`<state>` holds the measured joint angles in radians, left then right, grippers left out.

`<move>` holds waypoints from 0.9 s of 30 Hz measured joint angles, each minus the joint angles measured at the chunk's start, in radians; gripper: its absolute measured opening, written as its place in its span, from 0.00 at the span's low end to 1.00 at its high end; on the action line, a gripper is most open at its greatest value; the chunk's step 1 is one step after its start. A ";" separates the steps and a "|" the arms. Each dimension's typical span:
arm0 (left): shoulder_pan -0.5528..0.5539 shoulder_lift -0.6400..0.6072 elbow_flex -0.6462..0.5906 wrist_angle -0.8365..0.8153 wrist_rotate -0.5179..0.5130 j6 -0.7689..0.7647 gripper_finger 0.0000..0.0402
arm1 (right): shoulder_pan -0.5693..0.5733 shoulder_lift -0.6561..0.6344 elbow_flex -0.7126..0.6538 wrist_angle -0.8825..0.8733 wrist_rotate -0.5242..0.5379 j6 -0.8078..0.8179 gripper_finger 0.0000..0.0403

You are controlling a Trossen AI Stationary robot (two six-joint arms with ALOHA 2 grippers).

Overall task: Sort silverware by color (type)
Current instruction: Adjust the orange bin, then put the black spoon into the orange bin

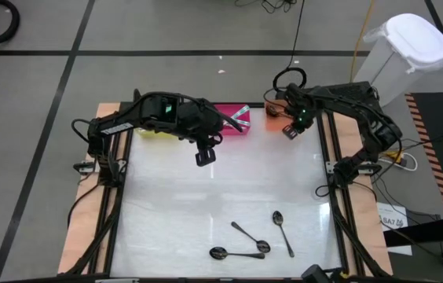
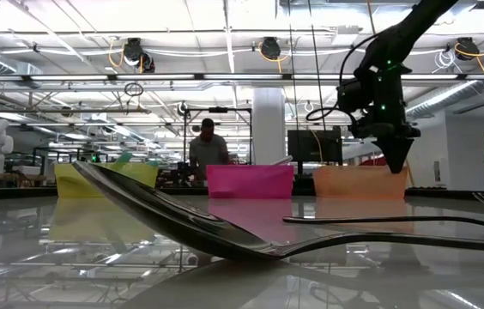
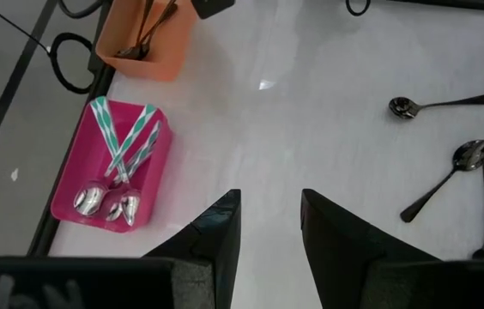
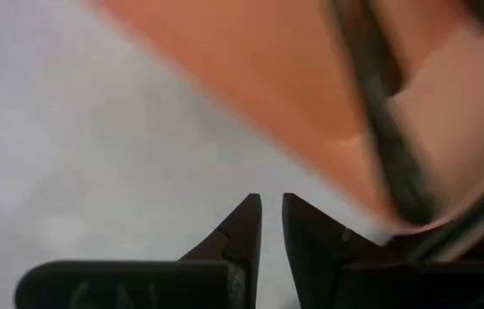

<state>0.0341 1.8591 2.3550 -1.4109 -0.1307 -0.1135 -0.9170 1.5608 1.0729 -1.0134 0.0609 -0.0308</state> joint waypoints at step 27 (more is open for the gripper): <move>-0.076 0.014 0.001 0.058 0.024 -0.123 0.31 | 0.913 -0.508 0.000 -0.240 -0.058 0.996 0.11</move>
<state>-0.0421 1.8736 2.3562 -1.3529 -0.1067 -0.2370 -0.0037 1.0527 1.0729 -1.2537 0.0030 0.9648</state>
